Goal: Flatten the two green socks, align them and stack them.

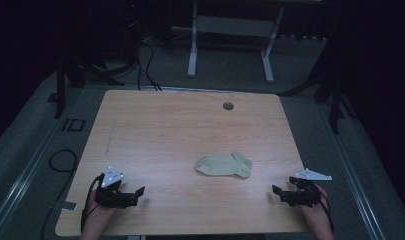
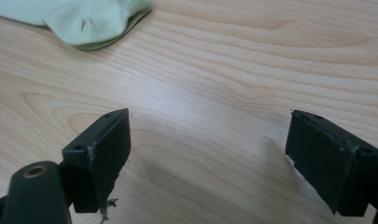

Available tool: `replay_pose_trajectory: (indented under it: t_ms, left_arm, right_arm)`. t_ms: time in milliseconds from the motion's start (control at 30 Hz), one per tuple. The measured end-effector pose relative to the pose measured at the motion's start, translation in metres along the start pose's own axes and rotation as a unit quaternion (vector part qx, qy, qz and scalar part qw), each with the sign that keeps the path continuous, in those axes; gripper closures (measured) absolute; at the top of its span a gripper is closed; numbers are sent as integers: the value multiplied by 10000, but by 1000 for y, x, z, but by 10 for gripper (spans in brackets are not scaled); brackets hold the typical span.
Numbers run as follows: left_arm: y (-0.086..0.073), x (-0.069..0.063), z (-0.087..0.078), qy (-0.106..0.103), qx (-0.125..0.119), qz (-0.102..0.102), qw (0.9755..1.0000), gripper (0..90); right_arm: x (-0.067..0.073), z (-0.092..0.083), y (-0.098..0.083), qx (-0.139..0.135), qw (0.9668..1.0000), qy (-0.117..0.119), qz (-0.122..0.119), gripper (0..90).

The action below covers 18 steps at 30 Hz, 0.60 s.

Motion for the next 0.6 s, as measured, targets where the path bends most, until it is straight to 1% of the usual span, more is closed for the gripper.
replay_pose_trajectory:
  t_ms: [100, 200, 233, 300, 400, 467, 533, 567, 600]
  left_arm:
    - [-4, 4, -3, 67, 5, -46, 10000, 24]
    - [-12, 9, -4, 187, 84, -155, 9997, 24]
    - [-14, 11, -5, 226, 114, -199, 9995, 24]
    - [-18, 14, -6, 289, 132, -265, 9991, 24]
    - [-20, 17, -10, 400, 89, -312, 9987, 24]
    - [-20, 19, -12, 463, 54, -357, 9983, 24]
    - [-20, 20, -13, 477, 39, -381, 9981, 23]
    - [-20, 21, -13, 540, 16, -421, 9977, 23]
    - [-20, 21, -14, 549, 17, -419, 9976, 24]
  right_arm:
    - [-2, -3, -2, -52, 10000, -37, 62, 140]
    - [-3, -7, -7, 8, 10000, -10, 69, 140]
    - [-3, -8, -9, 23, 10000, -49, 60, 140]
    - [-5, -10, -11, -14, 9999, -72, 122, 140]
    - [-7, -12, -12, -103, 9996, -210, 186, 140]
    - [-7, -13, -11, -158, 9994, -250, 195, 140]
    - [-7, -13, -12, -154, 9993, -264, 195, 140]
    - [-7, -12, -12, -135, 9994, -280, 175, 140]
    - [-7, -12, -13, -128, 9994, -289, 170, 140]
Point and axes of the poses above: each handheld gripper's, and its own axes: z roughly forward along the jaws, y roughly out of its top, x roughly to its left, the point moved 5 cm from there along z, roughly forward along the jaws, and after that the axes turned 5 degrees about y, right-handed, at the moved point
